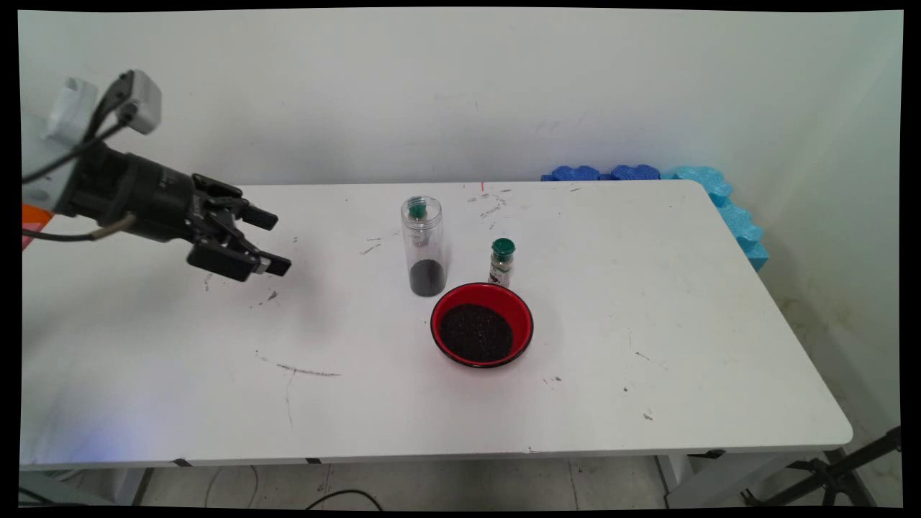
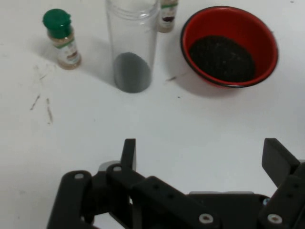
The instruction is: Pick up the black seasoning powder from the table
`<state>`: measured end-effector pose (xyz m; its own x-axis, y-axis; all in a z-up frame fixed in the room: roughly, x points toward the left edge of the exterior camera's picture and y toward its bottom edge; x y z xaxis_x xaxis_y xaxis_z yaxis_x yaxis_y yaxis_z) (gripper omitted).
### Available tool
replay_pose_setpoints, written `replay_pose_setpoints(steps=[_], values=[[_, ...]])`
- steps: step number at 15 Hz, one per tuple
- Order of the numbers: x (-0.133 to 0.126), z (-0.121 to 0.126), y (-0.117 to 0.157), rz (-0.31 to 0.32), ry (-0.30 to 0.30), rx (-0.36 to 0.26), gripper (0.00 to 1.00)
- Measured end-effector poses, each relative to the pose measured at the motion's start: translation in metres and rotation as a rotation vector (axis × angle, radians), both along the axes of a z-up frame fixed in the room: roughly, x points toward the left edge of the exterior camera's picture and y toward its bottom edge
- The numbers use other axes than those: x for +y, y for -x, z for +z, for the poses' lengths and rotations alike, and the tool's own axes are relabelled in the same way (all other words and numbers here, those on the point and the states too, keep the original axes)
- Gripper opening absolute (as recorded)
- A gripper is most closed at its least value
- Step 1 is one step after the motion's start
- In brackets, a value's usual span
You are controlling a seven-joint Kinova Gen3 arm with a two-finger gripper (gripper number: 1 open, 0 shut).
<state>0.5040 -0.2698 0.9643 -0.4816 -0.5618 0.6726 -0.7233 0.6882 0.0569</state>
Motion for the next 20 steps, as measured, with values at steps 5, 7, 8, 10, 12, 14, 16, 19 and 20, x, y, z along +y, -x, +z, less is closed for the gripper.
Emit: replay_pose_setpoints(steps=[5, 7, 8, 10, 12, 14, 16, 19, 20], values=[[-0.022, -0.027, 0.010, 0.039, 0.045, -0.013, 1.00], [-0.034, -0.037, 0.014, 0.056, 0.062, -0.019, 1.00], [-0.040, -0.043, 0.016, 0.064, 0.070, -0.021, 1.00], [-0.052, -0.053, 0.021, 0.070, 0.081, -0.023, 1.00], [-0.064, -0.063, 0.027, 0.067, 0.091, -0.023, 1.00], [-0.076, -0.073, 0.034, 0.059, 0.100, -0.016, 1.00], [-0.088, -0.082, 0.042, 0.049, 0.107, -0.004, 1.00], [-0.104, -0.094, 0.053, 0.038, 0.110, 0.017, 1.00], [-0.109, -0.098, 0.056, 0.035, 0.111, 0.023, 1.00]])
